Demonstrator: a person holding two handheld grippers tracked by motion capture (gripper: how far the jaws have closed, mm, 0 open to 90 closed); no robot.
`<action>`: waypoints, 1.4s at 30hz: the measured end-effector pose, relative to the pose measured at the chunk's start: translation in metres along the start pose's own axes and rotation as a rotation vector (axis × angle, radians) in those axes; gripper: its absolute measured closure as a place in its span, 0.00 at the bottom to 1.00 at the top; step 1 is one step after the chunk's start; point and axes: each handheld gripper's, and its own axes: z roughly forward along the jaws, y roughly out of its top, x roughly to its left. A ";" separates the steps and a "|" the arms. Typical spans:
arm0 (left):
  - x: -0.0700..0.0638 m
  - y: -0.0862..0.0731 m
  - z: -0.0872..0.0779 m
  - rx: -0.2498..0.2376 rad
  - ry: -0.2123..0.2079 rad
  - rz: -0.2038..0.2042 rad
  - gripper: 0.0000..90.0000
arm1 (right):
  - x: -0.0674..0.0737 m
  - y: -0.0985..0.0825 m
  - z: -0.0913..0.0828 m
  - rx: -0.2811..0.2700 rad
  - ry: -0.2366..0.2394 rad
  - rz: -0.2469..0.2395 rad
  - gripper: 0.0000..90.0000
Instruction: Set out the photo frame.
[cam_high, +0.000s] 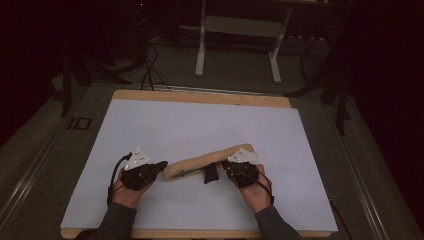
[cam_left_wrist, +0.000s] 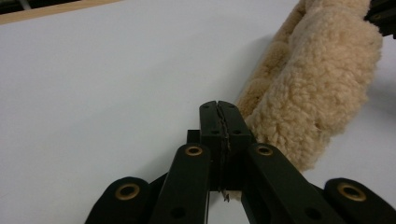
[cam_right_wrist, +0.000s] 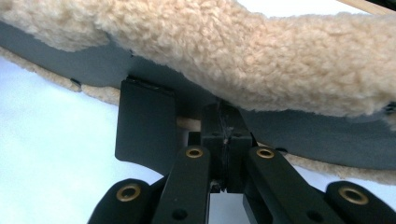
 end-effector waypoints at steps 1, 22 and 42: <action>0.000 0.000 0.000 0.001 -0.001 0.002 1.00 | 0.000 0.000 0.000 0.000 0.000 0.001 1.00; -0.020 -0.001 0.004 0.009 -0.101 0.064 1.00 | -0.004 0.008 0.001 -0.007 -0.010 0.032 1.00; -0.040 0.001 0.013 0.016 -0.151 0.135 1.00 | -0.001 0.012 0.004 -0.016 0.000 0.058 1.00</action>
